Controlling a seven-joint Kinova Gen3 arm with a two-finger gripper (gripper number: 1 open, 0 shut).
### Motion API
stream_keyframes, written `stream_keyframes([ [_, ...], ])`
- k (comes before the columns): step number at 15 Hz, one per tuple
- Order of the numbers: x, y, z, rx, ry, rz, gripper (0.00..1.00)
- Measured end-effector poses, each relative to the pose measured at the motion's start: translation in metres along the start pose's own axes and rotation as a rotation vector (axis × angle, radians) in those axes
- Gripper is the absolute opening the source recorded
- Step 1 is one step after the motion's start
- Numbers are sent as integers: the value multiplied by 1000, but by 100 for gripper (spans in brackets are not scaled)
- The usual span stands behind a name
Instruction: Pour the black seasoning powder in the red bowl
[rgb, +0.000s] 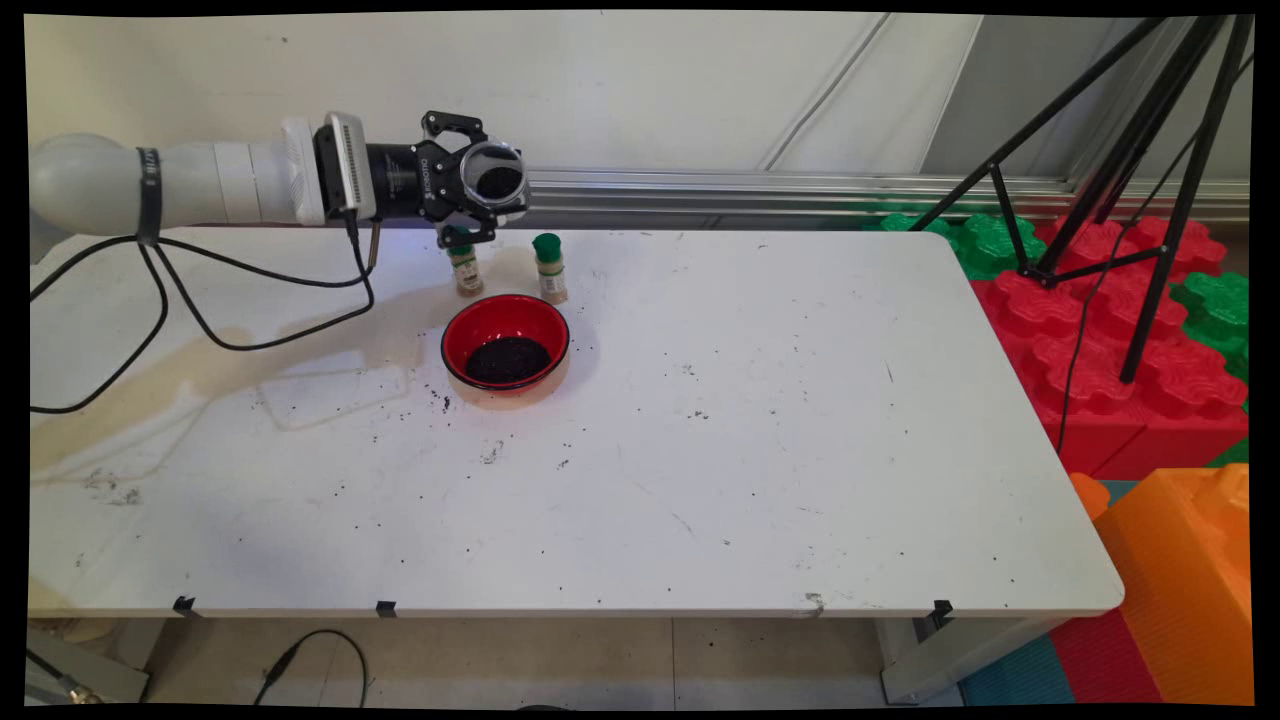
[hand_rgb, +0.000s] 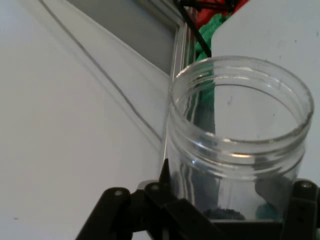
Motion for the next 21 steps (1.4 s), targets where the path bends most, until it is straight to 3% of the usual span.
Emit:
stream_keyframes([
  [21,-11,23,-12,-48,-52,628,0],
])
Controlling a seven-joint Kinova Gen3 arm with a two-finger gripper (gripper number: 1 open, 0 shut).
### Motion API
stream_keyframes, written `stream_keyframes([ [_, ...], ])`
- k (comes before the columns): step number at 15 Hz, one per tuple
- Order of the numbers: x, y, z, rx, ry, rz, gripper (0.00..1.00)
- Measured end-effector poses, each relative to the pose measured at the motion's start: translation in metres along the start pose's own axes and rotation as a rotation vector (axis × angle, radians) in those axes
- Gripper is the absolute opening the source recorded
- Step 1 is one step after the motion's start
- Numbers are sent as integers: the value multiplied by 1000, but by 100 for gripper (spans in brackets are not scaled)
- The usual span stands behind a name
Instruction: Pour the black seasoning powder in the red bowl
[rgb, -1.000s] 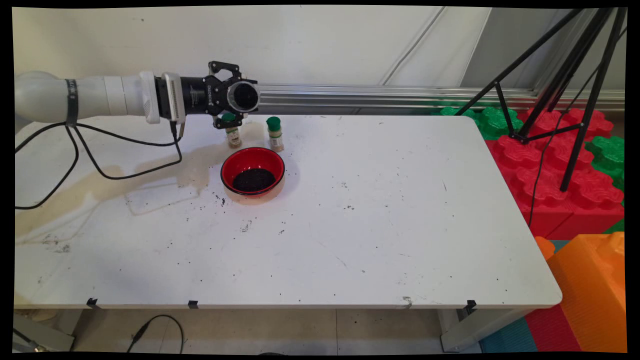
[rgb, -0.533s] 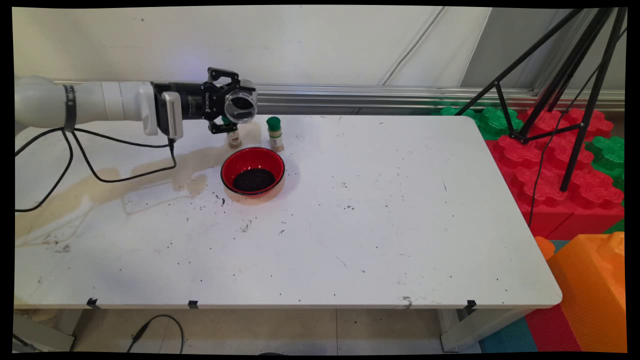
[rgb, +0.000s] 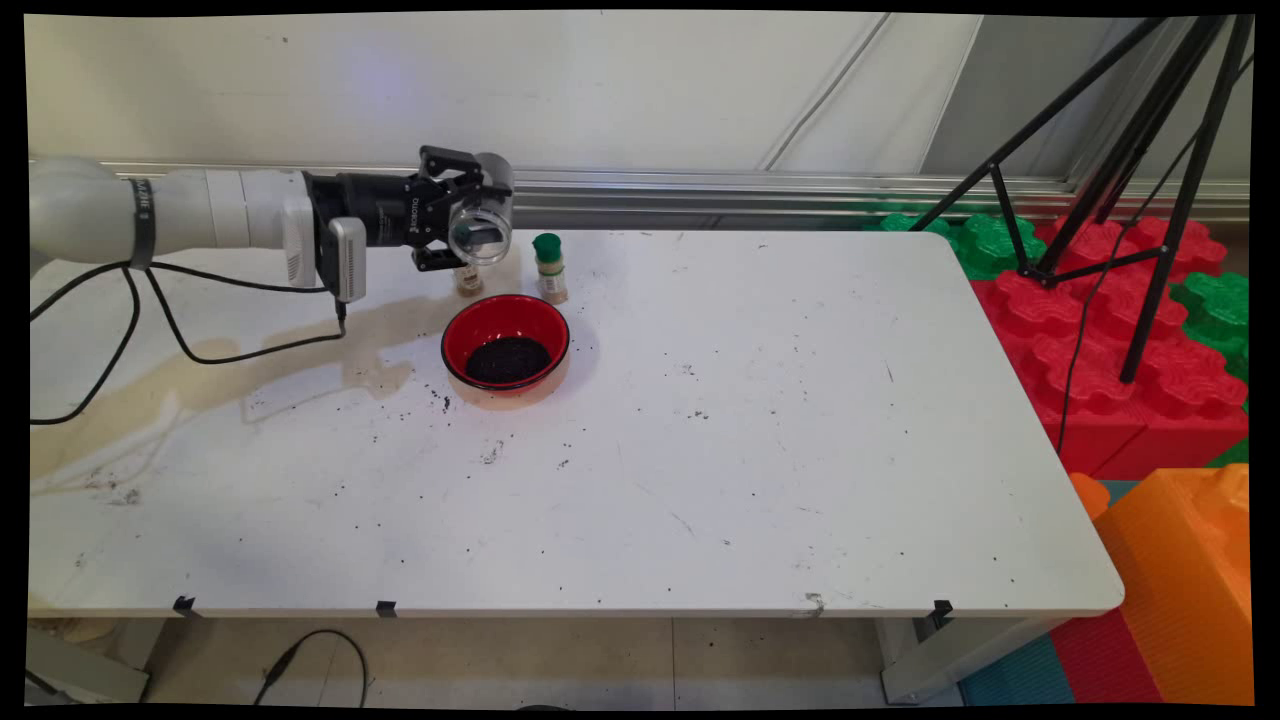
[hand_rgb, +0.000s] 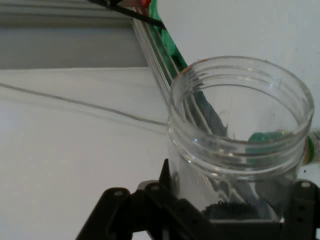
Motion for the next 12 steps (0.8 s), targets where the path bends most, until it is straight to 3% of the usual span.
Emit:
stream_keyframes([
  [12,2,0,6,-25,-20,335,0],
])
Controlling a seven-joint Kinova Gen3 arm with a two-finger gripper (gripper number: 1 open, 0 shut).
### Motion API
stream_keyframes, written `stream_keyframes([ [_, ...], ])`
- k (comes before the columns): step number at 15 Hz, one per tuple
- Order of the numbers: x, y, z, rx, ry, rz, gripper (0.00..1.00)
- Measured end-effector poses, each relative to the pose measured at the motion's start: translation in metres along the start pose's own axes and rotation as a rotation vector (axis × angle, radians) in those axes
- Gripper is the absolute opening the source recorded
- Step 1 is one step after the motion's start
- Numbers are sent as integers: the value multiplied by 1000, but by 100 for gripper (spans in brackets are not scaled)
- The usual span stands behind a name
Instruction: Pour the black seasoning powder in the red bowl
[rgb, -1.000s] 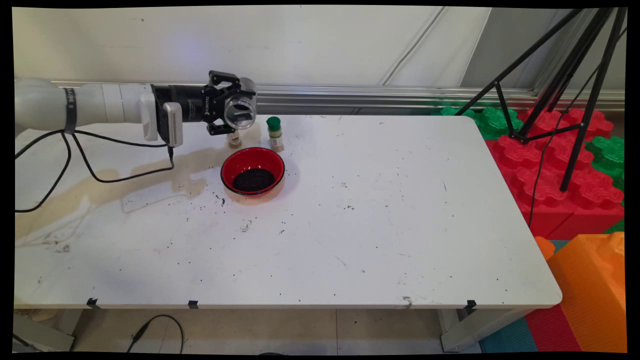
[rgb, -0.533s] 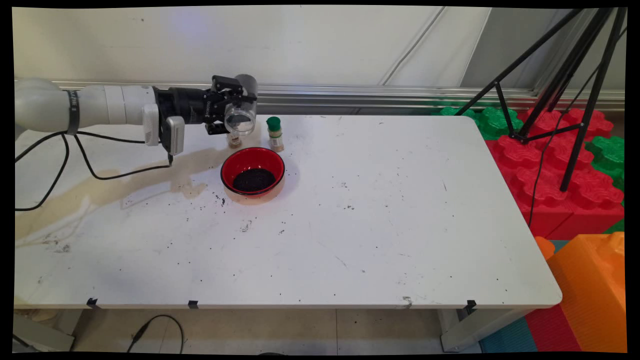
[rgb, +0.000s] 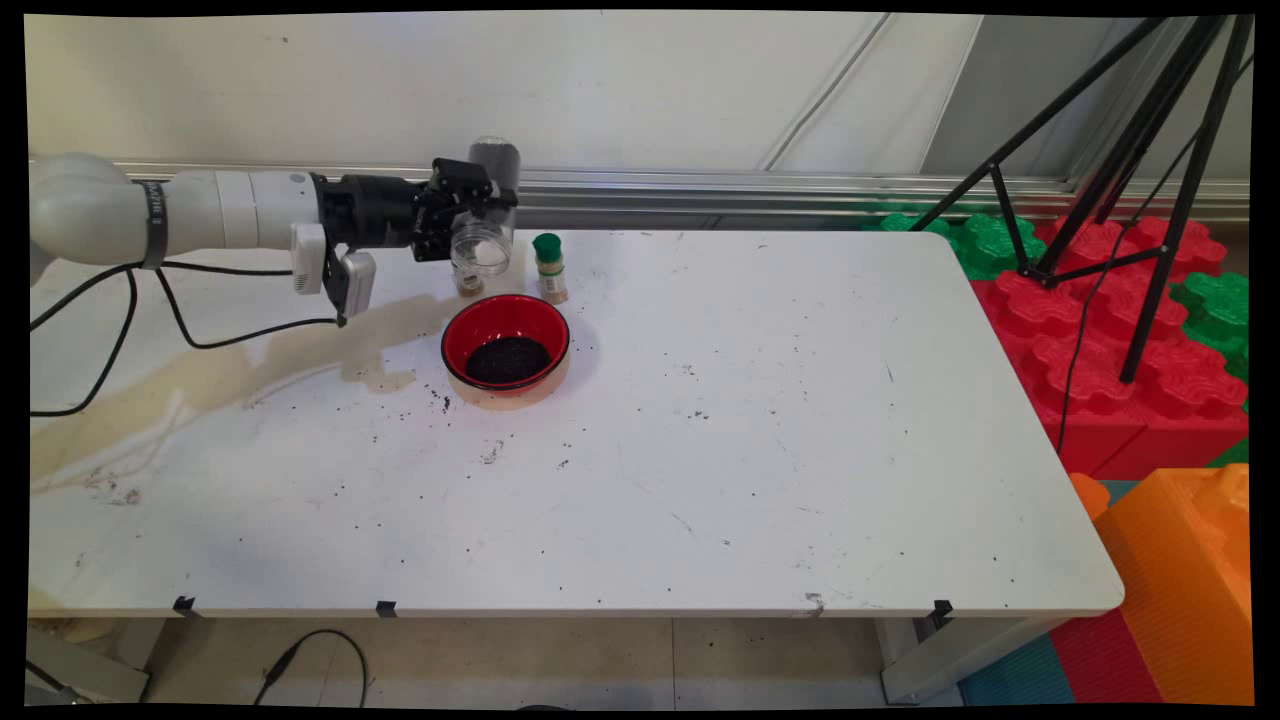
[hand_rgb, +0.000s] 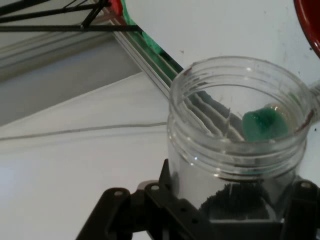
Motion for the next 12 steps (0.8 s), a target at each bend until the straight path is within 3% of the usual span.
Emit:
stream_keyframes([
  [12,3,-6,6,0,-10,230,0],
])
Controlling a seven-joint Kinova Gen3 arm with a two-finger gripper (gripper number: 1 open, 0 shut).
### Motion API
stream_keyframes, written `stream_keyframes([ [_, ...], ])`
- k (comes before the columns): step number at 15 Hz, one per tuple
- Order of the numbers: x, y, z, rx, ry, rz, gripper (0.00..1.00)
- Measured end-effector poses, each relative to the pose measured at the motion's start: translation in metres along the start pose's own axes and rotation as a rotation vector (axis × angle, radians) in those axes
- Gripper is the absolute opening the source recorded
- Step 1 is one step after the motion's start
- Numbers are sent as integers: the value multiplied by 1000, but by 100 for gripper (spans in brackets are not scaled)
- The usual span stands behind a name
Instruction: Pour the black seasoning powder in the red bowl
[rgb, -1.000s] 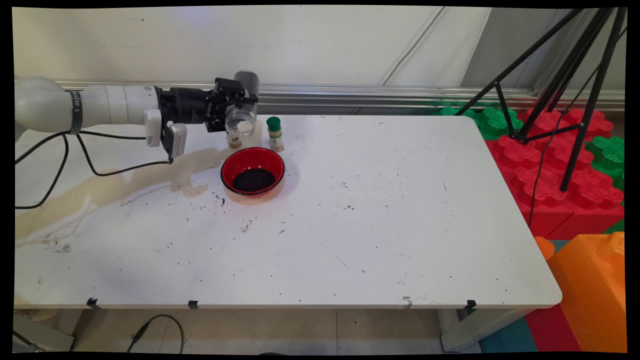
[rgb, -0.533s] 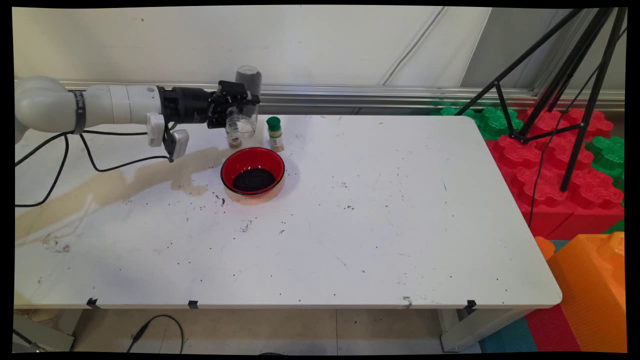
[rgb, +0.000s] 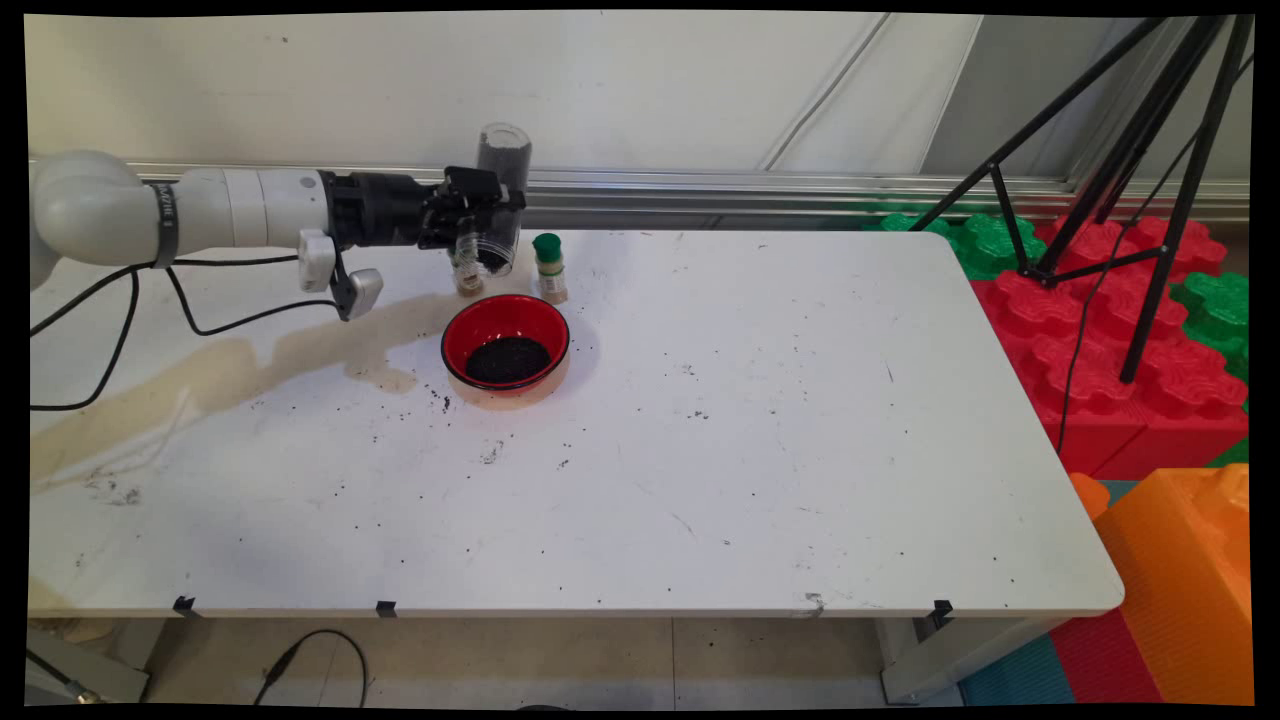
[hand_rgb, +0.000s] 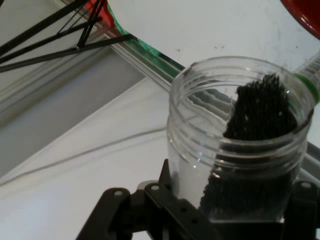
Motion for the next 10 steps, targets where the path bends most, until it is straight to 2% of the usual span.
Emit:
stream_keyframes([
  [10,3,-4,1,8,1,109,0],
])
